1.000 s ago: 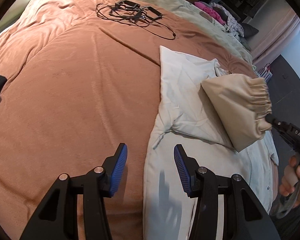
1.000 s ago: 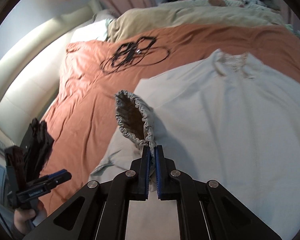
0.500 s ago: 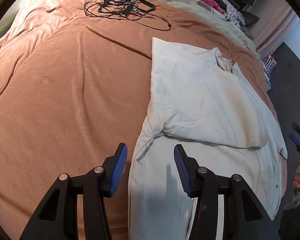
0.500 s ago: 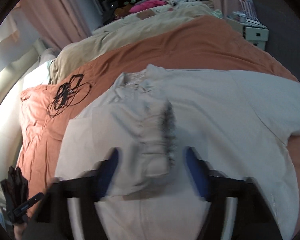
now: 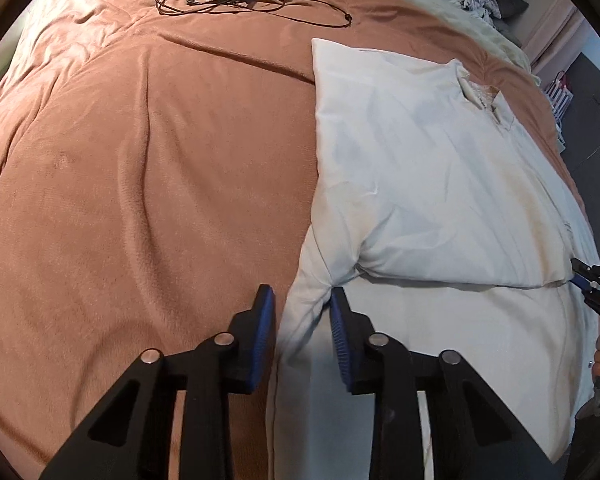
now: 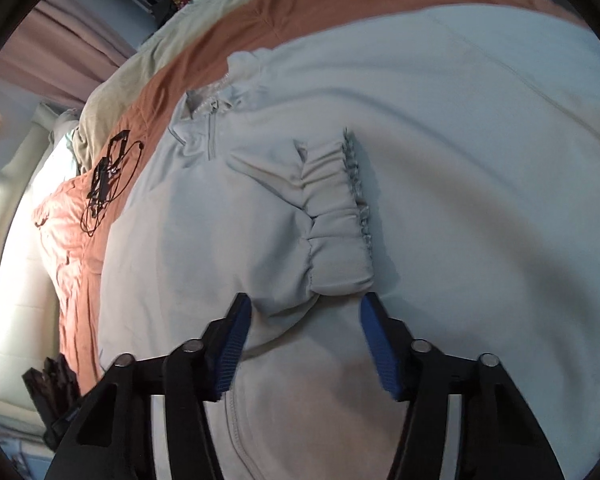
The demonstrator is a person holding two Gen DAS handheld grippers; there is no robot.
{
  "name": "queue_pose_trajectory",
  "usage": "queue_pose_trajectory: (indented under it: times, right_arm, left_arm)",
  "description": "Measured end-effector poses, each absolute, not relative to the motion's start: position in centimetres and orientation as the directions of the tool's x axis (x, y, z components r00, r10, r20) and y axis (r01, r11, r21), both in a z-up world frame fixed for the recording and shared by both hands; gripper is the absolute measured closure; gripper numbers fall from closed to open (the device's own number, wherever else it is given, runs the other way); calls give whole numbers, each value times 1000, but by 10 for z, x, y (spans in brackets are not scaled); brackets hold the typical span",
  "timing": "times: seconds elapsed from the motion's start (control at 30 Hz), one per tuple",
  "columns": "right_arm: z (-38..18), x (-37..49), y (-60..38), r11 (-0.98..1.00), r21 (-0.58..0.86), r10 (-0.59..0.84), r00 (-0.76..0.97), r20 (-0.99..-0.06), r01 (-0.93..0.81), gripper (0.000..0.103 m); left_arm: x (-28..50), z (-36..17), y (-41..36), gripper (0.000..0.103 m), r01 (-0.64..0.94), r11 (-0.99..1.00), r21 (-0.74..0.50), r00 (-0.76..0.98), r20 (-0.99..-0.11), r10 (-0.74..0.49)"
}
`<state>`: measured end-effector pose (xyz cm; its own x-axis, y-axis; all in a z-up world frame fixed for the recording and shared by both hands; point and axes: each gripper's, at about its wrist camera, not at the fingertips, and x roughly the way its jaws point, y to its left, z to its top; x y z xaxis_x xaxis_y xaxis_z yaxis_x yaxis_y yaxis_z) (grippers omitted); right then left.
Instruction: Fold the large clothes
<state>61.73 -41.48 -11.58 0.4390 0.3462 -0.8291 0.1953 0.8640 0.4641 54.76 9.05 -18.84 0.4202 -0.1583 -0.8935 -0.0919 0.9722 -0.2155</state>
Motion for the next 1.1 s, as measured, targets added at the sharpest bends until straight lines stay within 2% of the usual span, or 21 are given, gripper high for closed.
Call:
queue_pose_trajectory:
  times: [0.07,0.17,0.33,0.4,0.47,0.57,0.73,0.8,0.87,0.93,1.1]
  right_arm:
    - [-121,621,-417,861,466,345,439,-830,203,85]
    - [-124,625,-423,865,453,316,468,-826,216,90]
    - [-120,631,-426,885,412,275,471,-838,217,91]
    - [-113,632,-425,902,382,249,482,-840,200,86]
    - [-103,628,-430,912,365,232,493,-839,190,63]
    - [-80,614,-449,912,367,220,537,-814,181,45]
    - [-48,590,-498,916,348,178,578,-797,198,44]
    - [-40,579,-522,910,350,162,588,-792,221,42]
    - [-34,569,-546,906,344,136,601,-788,247,35]
    - [-29,559,-571,897,348,117,613,-781,273,34]
    - [-23,537,-631,876,349,67,632,-772,332,34]
  left_arm:
    - [550,-190,88,75,-90,974,-209,421,-894,-153]
    - [555,-190,82,75,-70,986,-152,424,-899,-108]
    - [555,-189,79,75,-86,989,-119,416,-907,-72]
    - [552,-184,79,75,-92,988,-126,411,-908,-78]
    - [547,-178,79,75,-96,986,-135,416,-905,-83]
    - [542,-166,78,75,-110,983,-147,434,-897,-85]
    - [534,-144,67,75,-114,977,-178,454,-885,-108]
    - [533,-136,59,68,-105,977,-187,464,-878,-118]
    - [530,-128,49,45,-92,975,-204,481,-866,-136]
    - [528,-118,37,32,-81,976,-204,506,-852,-136]
    - [527,-102,5,30,-41,976,-216,525,-835,-163]
